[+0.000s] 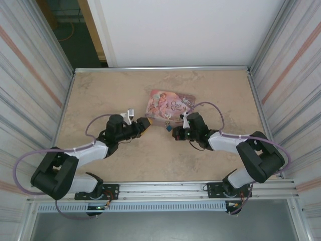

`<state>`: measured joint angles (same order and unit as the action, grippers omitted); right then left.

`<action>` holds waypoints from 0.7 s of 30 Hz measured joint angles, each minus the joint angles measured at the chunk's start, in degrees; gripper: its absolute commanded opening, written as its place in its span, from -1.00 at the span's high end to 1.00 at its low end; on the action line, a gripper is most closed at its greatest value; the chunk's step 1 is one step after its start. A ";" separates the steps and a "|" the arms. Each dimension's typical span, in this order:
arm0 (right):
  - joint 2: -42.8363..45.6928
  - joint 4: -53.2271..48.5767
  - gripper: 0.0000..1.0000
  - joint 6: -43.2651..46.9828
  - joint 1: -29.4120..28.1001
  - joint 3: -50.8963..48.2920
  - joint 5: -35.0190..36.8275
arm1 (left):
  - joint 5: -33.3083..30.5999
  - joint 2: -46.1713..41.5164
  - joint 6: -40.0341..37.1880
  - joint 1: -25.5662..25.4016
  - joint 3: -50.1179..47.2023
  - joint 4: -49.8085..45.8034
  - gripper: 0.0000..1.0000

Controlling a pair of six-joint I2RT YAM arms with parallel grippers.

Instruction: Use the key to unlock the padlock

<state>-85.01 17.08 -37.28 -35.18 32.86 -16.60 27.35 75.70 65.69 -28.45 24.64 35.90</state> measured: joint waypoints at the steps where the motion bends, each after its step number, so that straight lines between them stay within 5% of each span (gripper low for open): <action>1: 0.00 -0.17 1.00 -1.29 -0.04 0.07 0.02 | 0.00 0.66 0.66 0.00 -0.20 1.09 -0.12; 21: 0.17 0.09 1.00 -17.16 -3.91 1.53 0.94 | 0.04 12.92 5.90 -2.80 -1.14 13.94 -0.05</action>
<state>-84.84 17.17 -54.43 -39.09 34.39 -15.66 27.40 88.62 71.59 -31.24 23.51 49.84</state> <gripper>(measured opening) 0.045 0.530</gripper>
